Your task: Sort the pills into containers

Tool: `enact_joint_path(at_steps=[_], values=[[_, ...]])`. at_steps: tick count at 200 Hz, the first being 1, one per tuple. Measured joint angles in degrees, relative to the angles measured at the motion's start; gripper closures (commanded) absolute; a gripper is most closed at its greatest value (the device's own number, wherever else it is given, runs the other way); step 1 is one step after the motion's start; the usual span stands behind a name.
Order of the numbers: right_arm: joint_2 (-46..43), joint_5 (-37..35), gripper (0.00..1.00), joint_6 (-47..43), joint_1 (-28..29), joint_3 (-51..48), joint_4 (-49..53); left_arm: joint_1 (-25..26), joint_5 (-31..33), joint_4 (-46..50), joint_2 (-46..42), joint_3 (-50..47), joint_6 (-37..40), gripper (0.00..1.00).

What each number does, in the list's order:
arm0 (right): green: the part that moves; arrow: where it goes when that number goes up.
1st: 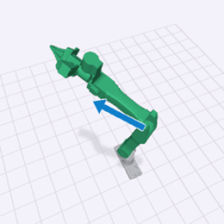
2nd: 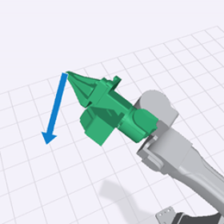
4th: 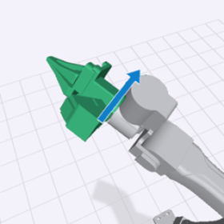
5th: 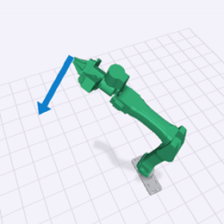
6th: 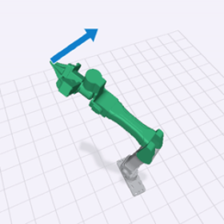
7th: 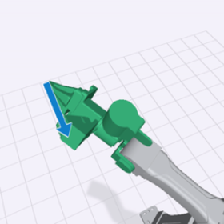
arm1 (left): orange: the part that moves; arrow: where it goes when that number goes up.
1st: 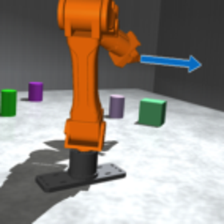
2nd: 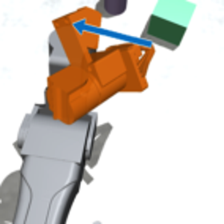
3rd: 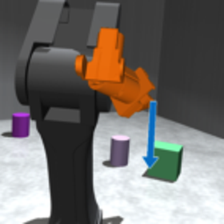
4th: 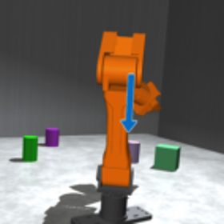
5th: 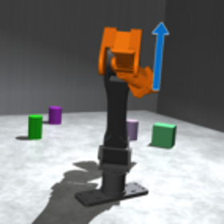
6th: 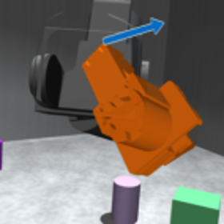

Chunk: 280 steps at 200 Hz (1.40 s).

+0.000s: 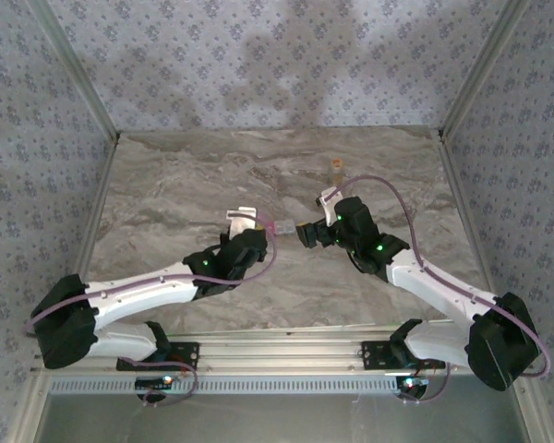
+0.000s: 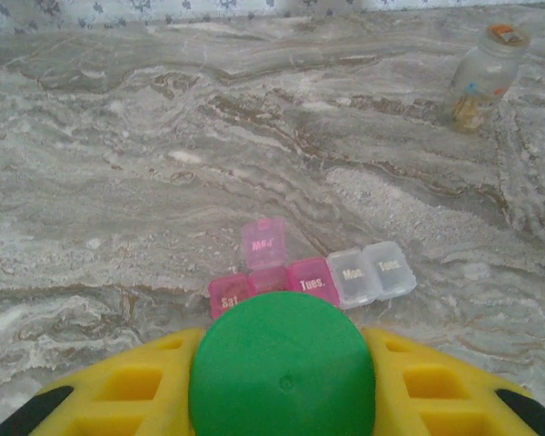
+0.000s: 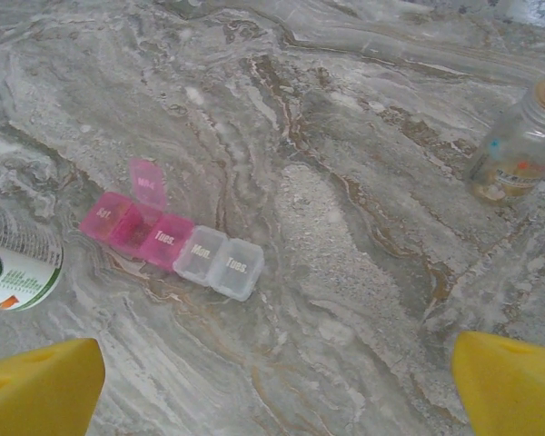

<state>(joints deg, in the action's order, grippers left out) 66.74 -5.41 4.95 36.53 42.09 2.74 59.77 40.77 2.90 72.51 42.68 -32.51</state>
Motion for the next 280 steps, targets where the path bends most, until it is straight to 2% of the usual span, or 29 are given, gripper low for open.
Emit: enact_joint_path(at_steps=[50,107,176,219,227,242,263,280], values=[[0.0,-1.4,0.0,0.2,0.0,-0.6,0.0,0.0,-0.3,-0.2,2.0,-2.3,-1.8,0.65],[0.1,-1.9,0.0,0.2,0.0,-0.6,0.0,0.0,-1.0,-1.7,5.9,-2.3,-3.2,0.58],[1.8,-2.8,0.0,0.2,0.0,-0.6,0.0,0.0,-1.3,-3.2,6.4,-2.5,-3.7,0.45],[2.2,-3.1,0.0,0.2,0.0,-0.6,0.0,0.0,-1.3,-4.0,5.4,-4.3,-3.5,0.28],[2.1,-3.3,0.0,0.2,0.2,-0.6,0.0,0.0,-1.3,-4.0,4.3,-4.8,-3.2,0.21],[1.8,-3.9,0.0,0.4,0.3,-0.6,0.3,0.0,-1.3,-3.1,0.8,-5.2,-2.2,0.01],[0.7,-4.9,0.0,1.8,0.4,-0.3,1.5,0.0,-0.8,-1.6,-6.9,-5.2,-0.5,0.01],[-0.2,-2.8,0.0,2.6,-0.3,0.8,3.1,-0.8,-0.6,1.1,-13.9,-5.2,-0.1,0.01]])
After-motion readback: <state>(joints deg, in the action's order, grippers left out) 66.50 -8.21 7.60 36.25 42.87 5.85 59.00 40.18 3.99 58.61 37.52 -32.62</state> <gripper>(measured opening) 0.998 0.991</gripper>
